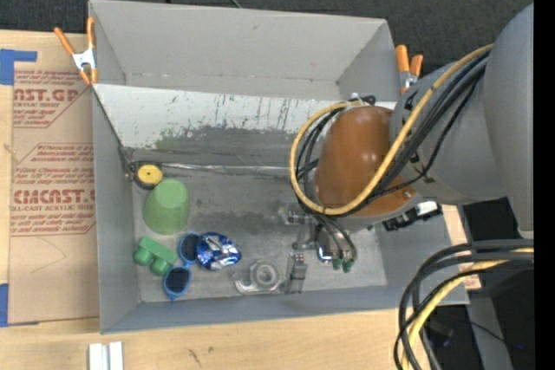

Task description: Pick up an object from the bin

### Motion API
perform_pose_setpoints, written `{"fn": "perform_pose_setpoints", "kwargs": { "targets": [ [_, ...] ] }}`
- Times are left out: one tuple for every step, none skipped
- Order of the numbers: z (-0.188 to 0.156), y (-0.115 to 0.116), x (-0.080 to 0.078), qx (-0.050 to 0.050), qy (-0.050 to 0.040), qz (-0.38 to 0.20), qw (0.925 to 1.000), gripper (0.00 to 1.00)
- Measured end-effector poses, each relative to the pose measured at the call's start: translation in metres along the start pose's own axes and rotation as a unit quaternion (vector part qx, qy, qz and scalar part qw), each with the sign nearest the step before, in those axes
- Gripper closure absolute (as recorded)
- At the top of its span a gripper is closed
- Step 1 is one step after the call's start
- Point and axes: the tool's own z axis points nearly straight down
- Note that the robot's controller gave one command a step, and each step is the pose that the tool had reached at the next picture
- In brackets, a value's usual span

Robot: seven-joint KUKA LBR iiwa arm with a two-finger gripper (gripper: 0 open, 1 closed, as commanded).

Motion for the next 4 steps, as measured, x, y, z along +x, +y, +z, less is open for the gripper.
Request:
{"fn": "perform_pose_setpoints", "kwargs": {
  "targets": [
    [-0.05, -0.023, -0.013, -0.001, -0.004, 0.133, 0.9911, 0.0],
    [0.05, -0.004, -0.007, 0.0, 0.0013, 0.195, 0.9809, 0.0],
    [0.045, -0.002, -0.007, -0.001, 0.0049, 0.193, 0.9812, 1.0],
    [-0.123, -0.011, -0.043, -0.002, -0.0066, 0.192, 0.9813, 1.0]
  ]
}}
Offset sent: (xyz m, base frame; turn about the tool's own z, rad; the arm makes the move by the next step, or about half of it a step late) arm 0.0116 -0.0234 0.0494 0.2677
